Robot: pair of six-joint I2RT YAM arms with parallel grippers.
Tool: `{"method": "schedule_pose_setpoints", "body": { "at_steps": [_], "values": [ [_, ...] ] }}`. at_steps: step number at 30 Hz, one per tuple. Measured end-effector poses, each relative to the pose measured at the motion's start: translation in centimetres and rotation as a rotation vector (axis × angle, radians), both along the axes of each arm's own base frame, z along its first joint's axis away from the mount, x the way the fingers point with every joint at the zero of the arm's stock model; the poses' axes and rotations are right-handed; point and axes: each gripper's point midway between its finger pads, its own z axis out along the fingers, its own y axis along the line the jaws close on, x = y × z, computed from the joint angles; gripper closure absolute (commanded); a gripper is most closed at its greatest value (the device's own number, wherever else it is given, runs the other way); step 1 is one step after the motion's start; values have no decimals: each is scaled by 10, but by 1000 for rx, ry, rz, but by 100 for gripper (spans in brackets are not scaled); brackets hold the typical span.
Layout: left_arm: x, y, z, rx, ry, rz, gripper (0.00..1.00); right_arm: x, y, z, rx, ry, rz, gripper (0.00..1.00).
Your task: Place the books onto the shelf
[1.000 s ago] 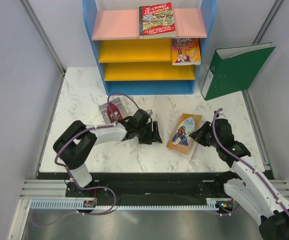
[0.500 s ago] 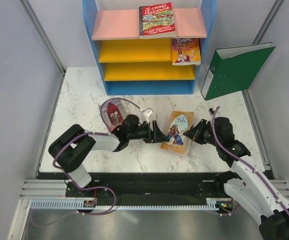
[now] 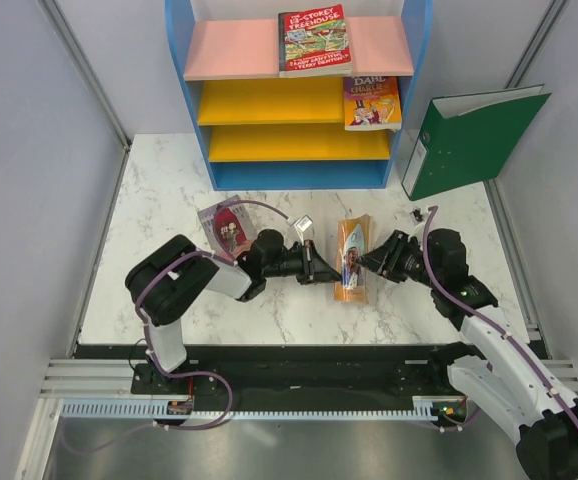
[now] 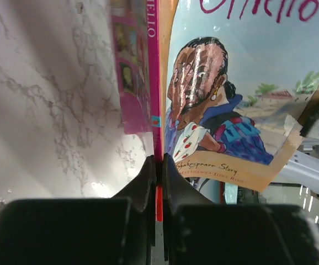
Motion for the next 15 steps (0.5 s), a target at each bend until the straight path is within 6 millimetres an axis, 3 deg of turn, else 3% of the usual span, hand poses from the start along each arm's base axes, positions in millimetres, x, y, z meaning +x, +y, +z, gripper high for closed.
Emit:
{"method": "schedule_pose_setpoints", "body": {
  "at_steps": [3, 8, 15],
  "values": [
    [-1, -1, 6, -27, 4, 0, 98, 2, -2, -1, -6, -3, -10, 55],
    [-8, 4, 16, -60, 7, -4, 98, -1, -8, -20, -39, 40, -40, 35],
    [-9, 8, 60, -141, -70, -5, 98, -8, -19, -43, -102, 112, -83, 32]
  ]
}}
